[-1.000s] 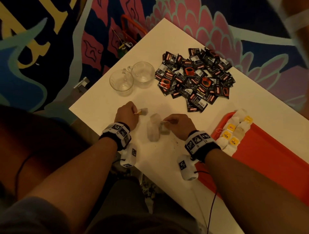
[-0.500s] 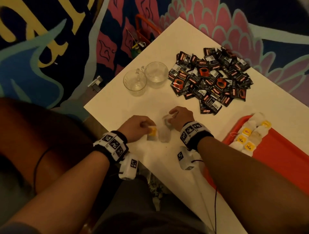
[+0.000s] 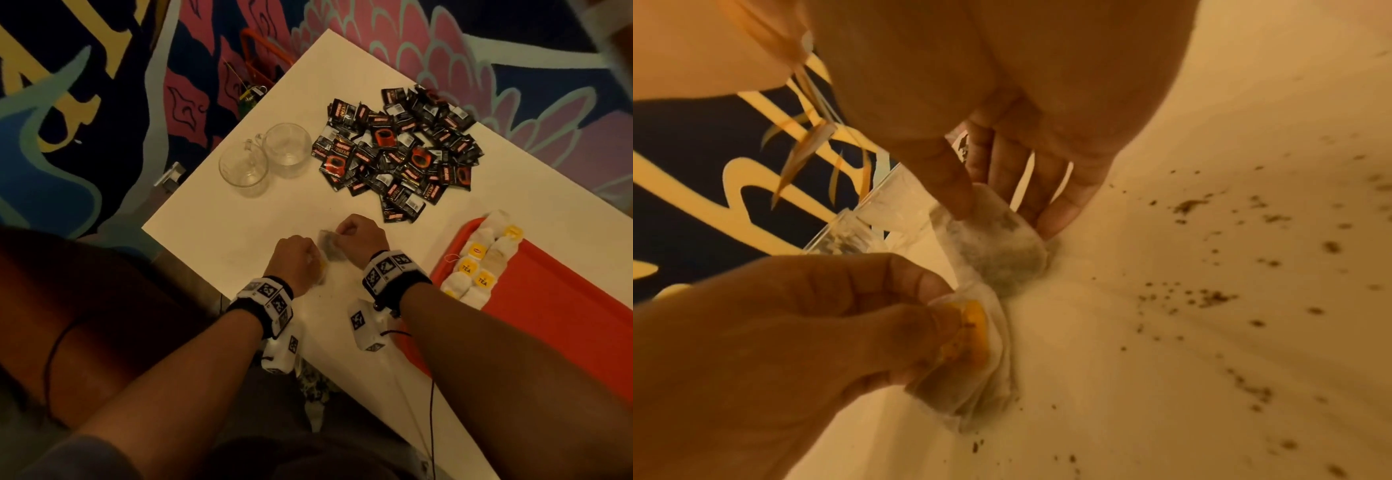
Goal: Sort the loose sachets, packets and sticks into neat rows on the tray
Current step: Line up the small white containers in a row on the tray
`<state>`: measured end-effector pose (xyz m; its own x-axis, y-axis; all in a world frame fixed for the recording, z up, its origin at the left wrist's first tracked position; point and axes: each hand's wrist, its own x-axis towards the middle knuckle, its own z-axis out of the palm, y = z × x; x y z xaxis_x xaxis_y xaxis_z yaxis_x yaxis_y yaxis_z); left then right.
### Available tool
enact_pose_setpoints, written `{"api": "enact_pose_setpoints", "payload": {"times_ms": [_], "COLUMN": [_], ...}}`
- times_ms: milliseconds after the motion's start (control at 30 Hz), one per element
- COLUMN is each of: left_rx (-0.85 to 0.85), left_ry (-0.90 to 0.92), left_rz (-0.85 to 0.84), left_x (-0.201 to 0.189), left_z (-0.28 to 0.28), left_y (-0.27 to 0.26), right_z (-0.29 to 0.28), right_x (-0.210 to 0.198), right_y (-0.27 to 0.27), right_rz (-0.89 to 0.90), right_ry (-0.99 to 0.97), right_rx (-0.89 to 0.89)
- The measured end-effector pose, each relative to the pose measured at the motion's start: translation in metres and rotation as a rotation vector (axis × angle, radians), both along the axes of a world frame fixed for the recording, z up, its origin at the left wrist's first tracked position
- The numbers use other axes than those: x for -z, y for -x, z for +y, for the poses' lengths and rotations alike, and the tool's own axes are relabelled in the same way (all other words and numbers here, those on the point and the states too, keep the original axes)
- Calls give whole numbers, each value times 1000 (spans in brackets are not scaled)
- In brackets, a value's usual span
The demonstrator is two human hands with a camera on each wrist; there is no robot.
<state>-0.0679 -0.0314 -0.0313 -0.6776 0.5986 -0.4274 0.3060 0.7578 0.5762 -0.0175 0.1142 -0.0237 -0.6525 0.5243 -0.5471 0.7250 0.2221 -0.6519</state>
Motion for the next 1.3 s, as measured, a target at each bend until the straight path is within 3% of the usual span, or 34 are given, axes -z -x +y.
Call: {"api": "enact_pose_setpoints", "payload": {"times_ms": [167, 333, 433, 533, 633, 733, 867, 933, 1033, 1100, 1167, 1300], "left_rx": [-68, 118, 135, 86, 18, -22, -48, -121, -303, -333, -281, -280], "left_ry": [-42, -126, -262, -340, -341, -383, -472, -547, -672, -678, -648, -642], "left_rz": [-115, -210, -309, -226, -103, -113, -123, -292, -1001, -1304, -1358, -1230], "left_x": [-3, -34, -60, -76, -87, -97, -112, -120, -135, -142, -145, -153], "left_z": [2, 12, 31, 53, 72, 88, 106, 115, 129, 134, 138, 148], "left_y": [-5, -9, -16, -26, -40, -58, -89, -107, -136, -150, -161, -178], "right_z": [16, 29, 31, 33, 37, 42, 54, 60, 65, 69, 74, 86], "right_x": [-8, -17, -26, -46, -66, -82, -104, -114, -125, -129, -134, -138], "right_y": [-27, -52, -63, -73, -90, -113, -148, -163, -182, -193, -205, -233], "right_rz": [68, 113, 187, 281, 340, 416, 419, 456, 544, 517, 472, 479], "right_ry": [19, -30, -25, 64, 224, 334, 216, 220, 288, 135, -64, -267], "right_rx": [126, 187, 140, 147, 328, 414, 382, 395, 371, 275, 228, 312]}}
